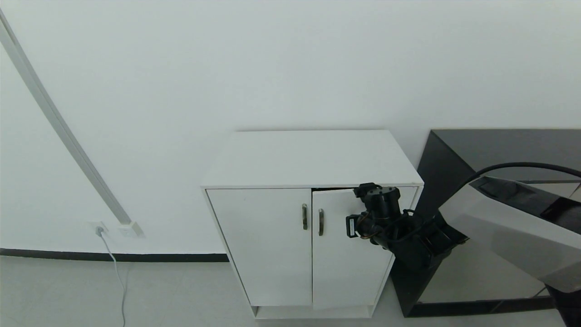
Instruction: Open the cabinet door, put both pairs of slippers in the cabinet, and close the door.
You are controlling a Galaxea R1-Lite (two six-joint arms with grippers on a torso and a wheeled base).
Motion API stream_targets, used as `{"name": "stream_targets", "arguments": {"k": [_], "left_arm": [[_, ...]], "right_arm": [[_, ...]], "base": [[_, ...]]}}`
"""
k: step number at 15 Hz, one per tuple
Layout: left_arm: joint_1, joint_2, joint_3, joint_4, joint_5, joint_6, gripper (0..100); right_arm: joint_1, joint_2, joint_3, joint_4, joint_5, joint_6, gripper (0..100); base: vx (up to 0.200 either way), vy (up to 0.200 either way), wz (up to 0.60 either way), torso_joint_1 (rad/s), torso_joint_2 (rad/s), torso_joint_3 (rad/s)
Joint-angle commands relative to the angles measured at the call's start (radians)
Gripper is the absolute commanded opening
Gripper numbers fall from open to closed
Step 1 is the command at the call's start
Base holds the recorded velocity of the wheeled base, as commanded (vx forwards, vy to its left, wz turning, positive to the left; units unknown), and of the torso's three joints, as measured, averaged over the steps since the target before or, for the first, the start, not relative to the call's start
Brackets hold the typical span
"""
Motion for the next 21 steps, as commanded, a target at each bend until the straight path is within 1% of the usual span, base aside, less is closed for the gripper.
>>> {"name": "stream_targets", "arguments": {"k": [1,21], "left_arm": [[0.000,0.001,0.000,0.000,0.000,0.000,0],[0.000,0.001,0.000,0.000,0.000,0.000,0]], "right_arm": [[-0.001,0.012,-0.014,0.000,0.000,0.000,0],[-0.007,0.052,-0.072,0.001,-0.001,-0.002,0]], "base": [[0.000,0.000,0.00,0.000,0.00,0.000],[0.000,0.000,0.00,0.000,0.00,0.000]]}}
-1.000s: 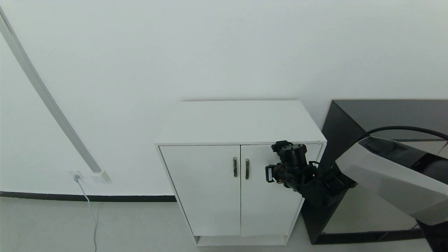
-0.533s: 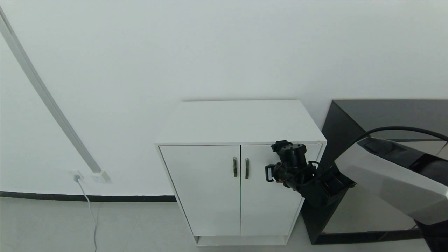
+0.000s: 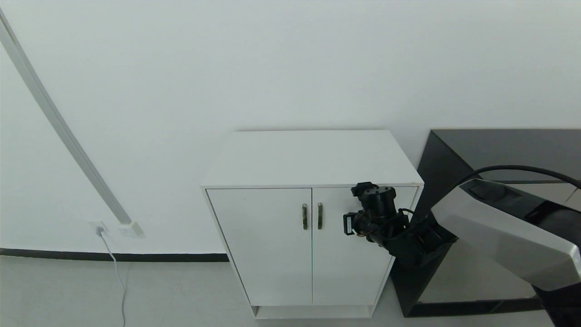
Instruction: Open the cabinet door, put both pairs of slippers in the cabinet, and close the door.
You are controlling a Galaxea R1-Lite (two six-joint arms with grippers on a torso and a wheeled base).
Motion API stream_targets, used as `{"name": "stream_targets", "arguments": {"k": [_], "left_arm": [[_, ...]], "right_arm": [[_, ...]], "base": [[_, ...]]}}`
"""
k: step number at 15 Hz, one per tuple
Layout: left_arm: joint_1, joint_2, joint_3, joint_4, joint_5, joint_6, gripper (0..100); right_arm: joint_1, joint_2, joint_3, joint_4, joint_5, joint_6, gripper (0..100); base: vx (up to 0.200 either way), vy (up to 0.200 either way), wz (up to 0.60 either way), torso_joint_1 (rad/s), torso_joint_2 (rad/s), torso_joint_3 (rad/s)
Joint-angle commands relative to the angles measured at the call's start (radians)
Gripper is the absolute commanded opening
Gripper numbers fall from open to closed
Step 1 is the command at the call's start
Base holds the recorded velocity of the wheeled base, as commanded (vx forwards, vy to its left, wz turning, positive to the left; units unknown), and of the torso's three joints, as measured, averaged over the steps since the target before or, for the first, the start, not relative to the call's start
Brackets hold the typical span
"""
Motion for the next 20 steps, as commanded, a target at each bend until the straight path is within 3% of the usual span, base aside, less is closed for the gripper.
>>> {"name": "stream_targets", "arguments": {"k": [1,5,9,13,20], "left_arm": [[0.000,0.001,0.000,0.000,0.000,0.000,0],[0.000,0.001,0.000,0.000,0.000,0.000,0],[0.002,0.001,0.000,0.000,0.002,-0.002,0],[0.002,0.001,0.000,0.000,0.002,-0.002,0],[0.000,0.001,0.000,0.000,0.002,0.000,0]], "right_arm": [[0.001,0.002,-0.004,0.000,0.001,-0.001,0],[0.007,-0.033,0.038,-0.002,-0.001,0.001,0],[0.013,-0.153,0.209,-0.059,-0.003,0.001,0],[-0.013,-0.306,0.443,-0.152,-0.004,0.001,0],[-0.136,-0.473,0.933,-0.471,-0.004,0.001,0]], "base": [[0.000,0.000,0.00,0.000,0.00,0.000],[0.000,0.000,0.00,0.000,0.00,0.000],[0.000,0.000,0.00,0.000,0.00,0.000],[0.000,0.000,0.00,0.000,0.00,0.000],[0.000,0.000,0.00,0.000,0.00,0.000]]}}
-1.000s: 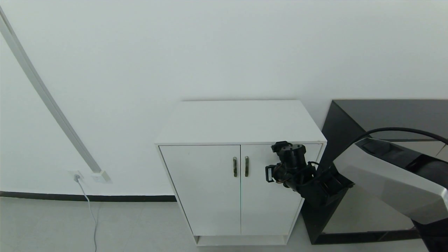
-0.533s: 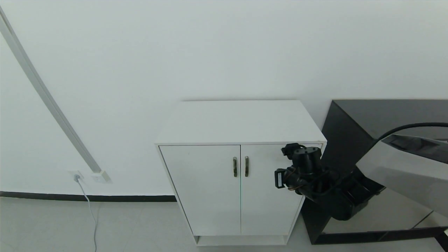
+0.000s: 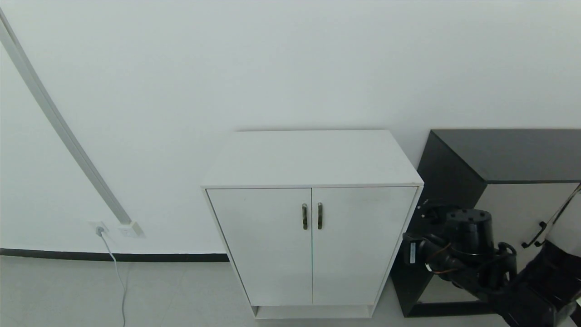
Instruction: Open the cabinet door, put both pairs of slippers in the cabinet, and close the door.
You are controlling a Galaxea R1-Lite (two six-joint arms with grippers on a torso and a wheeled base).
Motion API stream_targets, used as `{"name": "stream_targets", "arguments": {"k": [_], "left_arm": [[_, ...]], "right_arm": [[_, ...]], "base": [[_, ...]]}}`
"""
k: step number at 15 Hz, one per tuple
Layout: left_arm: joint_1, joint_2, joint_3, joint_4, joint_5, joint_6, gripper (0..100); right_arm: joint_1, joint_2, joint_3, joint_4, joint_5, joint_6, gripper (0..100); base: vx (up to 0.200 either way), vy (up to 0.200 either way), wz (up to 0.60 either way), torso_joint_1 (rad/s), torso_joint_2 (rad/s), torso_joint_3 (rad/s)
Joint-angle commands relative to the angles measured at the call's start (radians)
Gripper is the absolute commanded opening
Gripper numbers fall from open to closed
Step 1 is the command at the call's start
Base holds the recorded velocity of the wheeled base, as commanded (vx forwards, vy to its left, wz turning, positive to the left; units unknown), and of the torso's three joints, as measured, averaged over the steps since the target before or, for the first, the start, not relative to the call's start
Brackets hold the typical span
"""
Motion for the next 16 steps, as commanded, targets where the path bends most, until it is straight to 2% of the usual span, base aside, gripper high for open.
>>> {"name": "stream_targets", "arguments": {"k": [1,4,6,8,12,16], "left_arm": [[0.000,0.001,0.000,0.000,0.001,0.000,0],[0.000,0.001,0.000,0.000,0.001,0.000,0],[0.000,0.001,0.000,0.000,-0.001,0.000,0],[0.000,0.001,0.000,0.000,-0.001,0.000,0],[0.000,0.001,0.000,0.000,-0.001,0.000,0],[0.000,0.001,0.000,0.000,-0.001,0.000,0]], "right_arm": [[-0.073,-0.065,0.192,-0.141,-0.001,-0.002,0],[-0.162,-0.074,0.366,-0.289,-0.104,-0.003,0],[-0.214,-0.071,0.462,-0.376,-0.106,-0.009,0],[-0.257,-0.085,0.476,-0.387,-0.124,-0.006,0],[-0.274,-0.214,0.476,-0.270,-0.123,-0.006,0],[-0.229,-0.502,0.476,0.101,-0.103,0.003,0]], "base": [[0.000,0.000,0.00,0.000,0.00,0.000],[0.000,0.000,0.00,0.000,0.00,0.000],[0.000,0.000,0.00,0.000,0.00,0.000],[0.000,0.000,0.00,0.000,0.00,0.000],[0.000,0.000,0.00,0.000,0.00,0.000],[0.000,0.000,0.00,0.000,0.00,0.000]]}}
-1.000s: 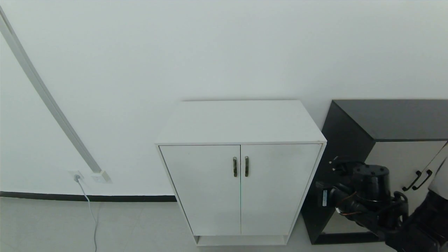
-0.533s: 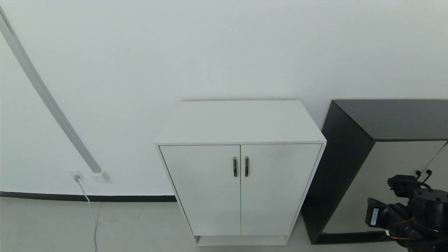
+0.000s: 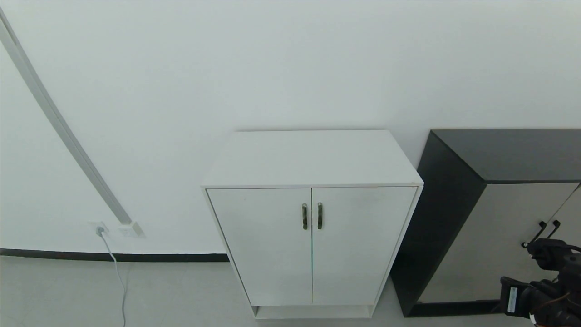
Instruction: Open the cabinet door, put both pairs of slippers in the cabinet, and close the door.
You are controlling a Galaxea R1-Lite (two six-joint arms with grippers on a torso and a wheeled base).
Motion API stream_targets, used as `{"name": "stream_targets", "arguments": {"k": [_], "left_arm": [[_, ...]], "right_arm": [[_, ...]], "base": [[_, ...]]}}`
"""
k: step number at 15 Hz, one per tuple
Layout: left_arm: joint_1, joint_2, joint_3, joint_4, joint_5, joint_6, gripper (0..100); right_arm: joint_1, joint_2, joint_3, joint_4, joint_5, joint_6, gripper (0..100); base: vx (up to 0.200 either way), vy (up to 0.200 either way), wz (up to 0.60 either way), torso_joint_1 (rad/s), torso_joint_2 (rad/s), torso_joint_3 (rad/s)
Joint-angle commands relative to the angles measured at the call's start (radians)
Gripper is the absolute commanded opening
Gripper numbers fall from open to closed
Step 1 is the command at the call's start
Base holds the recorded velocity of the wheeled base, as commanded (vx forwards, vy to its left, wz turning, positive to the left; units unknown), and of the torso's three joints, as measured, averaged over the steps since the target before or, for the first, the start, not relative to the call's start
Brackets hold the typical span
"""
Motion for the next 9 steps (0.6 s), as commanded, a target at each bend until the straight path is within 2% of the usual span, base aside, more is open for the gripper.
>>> {"name": "stream_targets", "arguments": {"k": [1,6,9], "left_arm": [[0.000,0.001,0.000,0.000,0.000,0.000,0],[0.000,0.001,0.000,0.000,0.000,0.000,0],[0.000,0.001,0.000,0.000,0.000,0.000,0]], "right_arm": [[0.035,-0.218,0.000,0.169,0.009,0.002,0],[0.074,-0.485,0.000,0.445,0.011,-0.004,0],[0.159,-0.640,0.000,0.640,0.011,-0.006,0]], "base": [[0.000,0.000,0.00,0.000,0.00,0.000],[0.000,0.000,0.00,0.000,0.00,0.000],[0.000,0.000,0.00,0.000,0.00,0.000]]}}
